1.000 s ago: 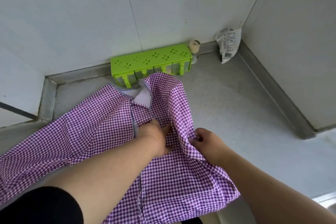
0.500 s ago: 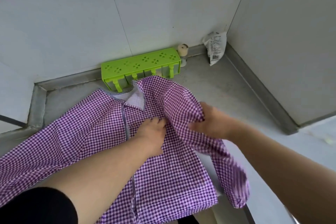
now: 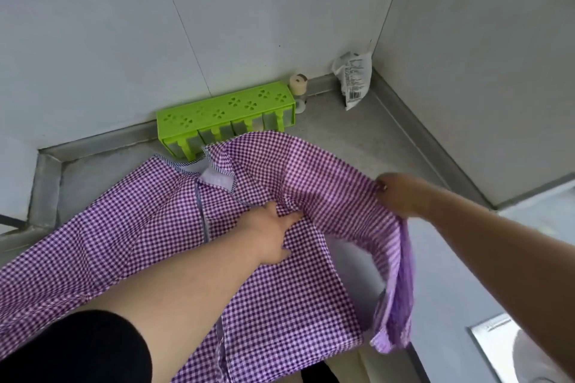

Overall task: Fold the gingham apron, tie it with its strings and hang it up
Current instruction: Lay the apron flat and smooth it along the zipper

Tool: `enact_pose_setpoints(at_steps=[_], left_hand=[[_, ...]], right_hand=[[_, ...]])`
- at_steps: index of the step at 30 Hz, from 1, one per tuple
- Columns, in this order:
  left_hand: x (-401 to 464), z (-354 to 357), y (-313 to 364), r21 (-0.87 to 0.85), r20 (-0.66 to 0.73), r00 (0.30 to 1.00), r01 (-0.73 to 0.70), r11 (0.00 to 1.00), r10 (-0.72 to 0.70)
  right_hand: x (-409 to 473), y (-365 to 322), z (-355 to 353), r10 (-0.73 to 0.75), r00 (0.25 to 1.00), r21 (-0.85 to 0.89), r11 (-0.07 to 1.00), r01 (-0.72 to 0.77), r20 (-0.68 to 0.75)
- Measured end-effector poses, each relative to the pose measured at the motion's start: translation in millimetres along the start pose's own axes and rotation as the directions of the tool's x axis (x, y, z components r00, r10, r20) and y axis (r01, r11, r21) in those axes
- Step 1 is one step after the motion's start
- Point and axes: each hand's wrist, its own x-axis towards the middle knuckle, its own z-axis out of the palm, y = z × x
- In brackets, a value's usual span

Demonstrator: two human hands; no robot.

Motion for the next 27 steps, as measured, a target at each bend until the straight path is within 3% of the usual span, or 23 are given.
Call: enact_pose_setpoints(at_steps=[3,5,6,10,13,19,24,27], left_hand=[[4,-2,2,0.011,0.023,1.0,0.019,1.0,-0.019],[5,-3,2,0.014,0.021,1.0,0.02,1.0,-0.02],[6,-3,2,0.021,0.02,1.0,0.017,1.0,-0.018],[8,0,-5,0.052,-0.016,1.0,0.005,0.999,-0.004],[5,6,-17,0.04,-0.041,0.999,0.018,0.999,-0.016],[-9,22,-51,-0.028,-0.07,0.997,0.038,0.999,-0.04],[-21,39,-79,-0.201,-0.096,0.995,0.011,0.98,-0.03],[-29,43,-91,-0.26,-0.159,0.987,-0.068,0.963,0.027]], right_hand=[[12,18,-20,0.174,0.892,0.123,0.983,-0.135,-0.417],[10,14,-15,0.096,0.793,0.073,0.995,-0.065,-0.602],[7,6,-6,0.023,0.791,0.039,0.999,0.001,-0.611],[6,-26,51,-0.189,0.939,-0.024,0.981,0.191,-0.287],[6,-34,78,-0.263,0.952,-0.173,0.956,0.236,-0.156],[12,-44,87,-0.311,0.949,-0.286,0.915,0.285,-0.051],[21,-54,65,-0.135,0.984,-0.349,0.933,0.088,-0.113],[24,-80,70,-0.3,0.94,-0.348,0.909,0.229,-0.165]])
